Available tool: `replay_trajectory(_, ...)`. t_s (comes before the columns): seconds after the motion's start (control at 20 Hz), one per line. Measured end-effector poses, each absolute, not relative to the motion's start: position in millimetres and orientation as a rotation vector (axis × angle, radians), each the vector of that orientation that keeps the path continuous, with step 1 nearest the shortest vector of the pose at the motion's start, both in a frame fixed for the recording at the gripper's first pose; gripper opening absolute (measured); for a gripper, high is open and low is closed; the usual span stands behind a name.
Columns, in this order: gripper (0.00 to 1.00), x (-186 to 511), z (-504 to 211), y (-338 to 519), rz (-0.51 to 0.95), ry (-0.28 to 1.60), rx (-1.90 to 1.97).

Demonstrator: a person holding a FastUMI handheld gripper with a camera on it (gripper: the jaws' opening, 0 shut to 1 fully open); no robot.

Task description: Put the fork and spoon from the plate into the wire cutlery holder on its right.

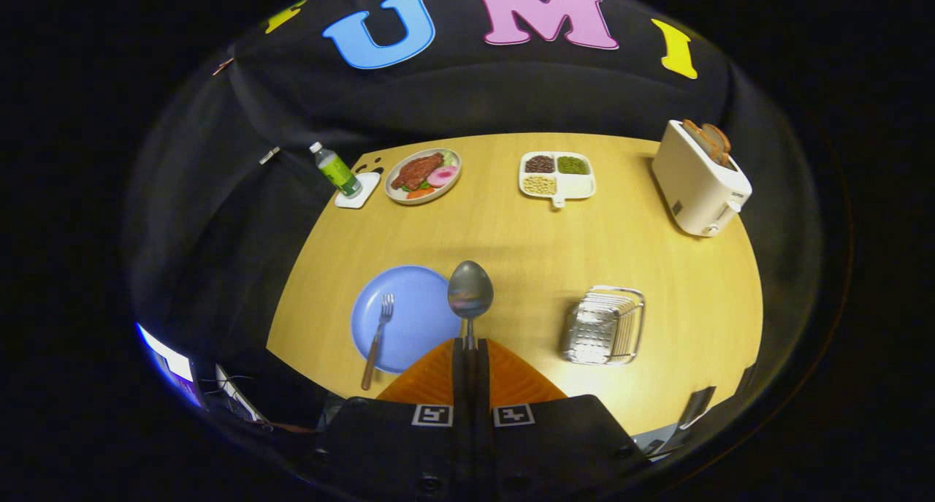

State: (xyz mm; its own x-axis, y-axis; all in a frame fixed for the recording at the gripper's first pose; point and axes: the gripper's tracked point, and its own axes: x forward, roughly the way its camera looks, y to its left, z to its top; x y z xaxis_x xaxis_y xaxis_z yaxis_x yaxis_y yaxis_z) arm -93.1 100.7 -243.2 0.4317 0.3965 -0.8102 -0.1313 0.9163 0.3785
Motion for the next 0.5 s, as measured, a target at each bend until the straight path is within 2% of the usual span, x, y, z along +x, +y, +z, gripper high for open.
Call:
replay_trajectory(0.2, 0.05, -106.5, -263.3, 34.4, 0.283, 1.195, 0.237)
replay_trajectory(0.5, 0.06, -109.3, -319.2, 2.2, 0.224, 1.39, 0.233)
